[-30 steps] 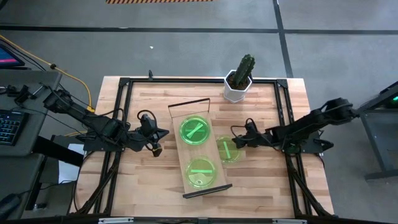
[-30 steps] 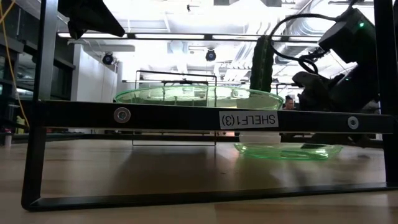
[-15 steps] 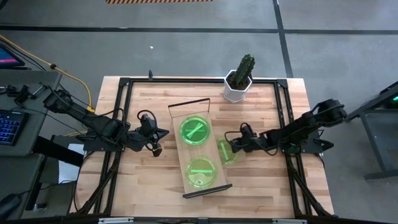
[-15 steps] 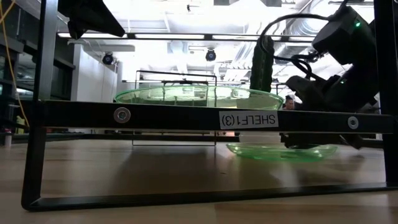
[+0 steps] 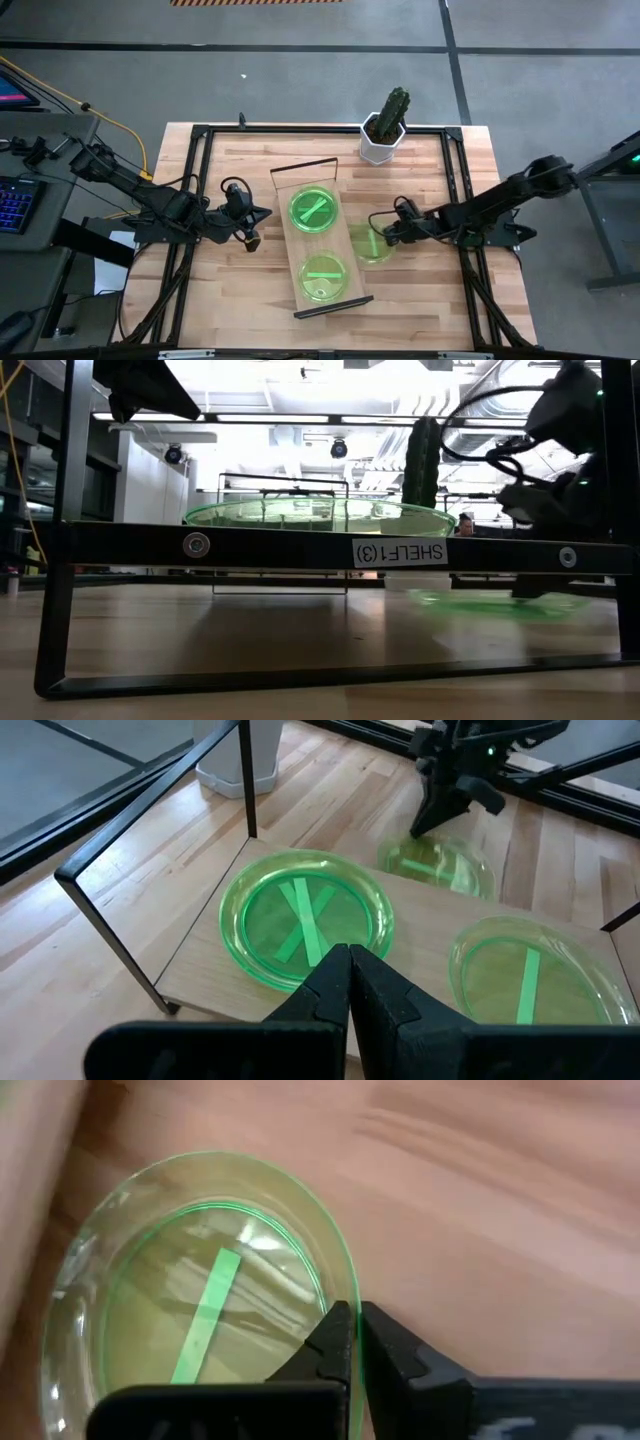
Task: Place and stack plates onto a shelf
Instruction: Stack the green plate on top of the bottom green plate on the shelf
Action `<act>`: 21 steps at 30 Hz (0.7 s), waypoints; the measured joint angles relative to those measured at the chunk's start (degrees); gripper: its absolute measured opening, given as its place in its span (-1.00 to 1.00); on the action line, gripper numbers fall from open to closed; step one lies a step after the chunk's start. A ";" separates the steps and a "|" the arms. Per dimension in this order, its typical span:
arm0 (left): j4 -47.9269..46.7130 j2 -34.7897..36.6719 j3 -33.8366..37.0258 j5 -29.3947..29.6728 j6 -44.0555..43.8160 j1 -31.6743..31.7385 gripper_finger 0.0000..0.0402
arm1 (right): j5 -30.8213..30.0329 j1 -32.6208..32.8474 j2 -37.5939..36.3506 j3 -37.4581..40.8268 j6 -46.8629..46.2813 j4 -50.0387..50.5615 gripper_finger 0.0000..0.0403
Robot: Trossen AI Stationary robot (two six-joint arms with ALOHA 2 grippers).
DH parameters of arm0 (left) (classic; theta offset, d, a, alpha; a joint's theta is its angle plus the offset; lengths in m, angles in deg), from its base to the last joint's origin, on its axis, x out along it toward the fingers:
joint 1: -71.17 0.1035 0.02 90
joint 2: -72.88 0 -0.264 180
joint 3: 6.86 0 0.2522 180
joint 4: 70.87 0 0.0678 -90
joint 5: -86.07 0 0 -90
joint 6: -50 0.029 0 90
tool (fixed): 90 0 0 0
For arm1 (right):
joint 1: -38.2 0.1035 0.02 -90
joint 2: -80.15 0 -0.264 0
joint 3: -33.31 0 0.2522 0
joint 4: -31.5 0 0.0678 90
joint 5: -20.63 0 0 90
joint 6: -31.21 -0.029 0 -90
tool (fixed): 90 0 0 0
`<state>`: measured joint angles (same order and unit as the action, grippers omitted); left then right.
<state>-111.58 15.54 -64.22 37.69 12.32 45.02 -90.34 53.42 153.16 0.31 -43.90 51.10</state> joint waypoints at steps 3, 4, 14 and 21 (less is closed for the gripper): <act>-0.17 -0.02 0.00 0.01 0.03 0.00 -1.00 | -0.14 0.00 -6.16 0.15 0.11 8.75 -1.00; -0.16 -0.02 0.00 0.03 0.01 0.00 -1.00 | -0.23 0.00 -8.43 0.15 0.12 11.00 -1.00; -0.24 -0.02 0.00 0.48 0.82 0.02 -1.00 | -0.21 -0.04 -28.79 0.11 4.91 19.91 -1.00; -0.11 -0.02 0.00 1.34 0.86 0.68 -1.00 | 1.63 -0.07 -36.04 0.02 5.27 23.68 -1.00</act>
<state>-111.69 15.52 -64.22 39.03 13.18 45.70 -88.71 53.36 117.13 0.33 -38.63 74.79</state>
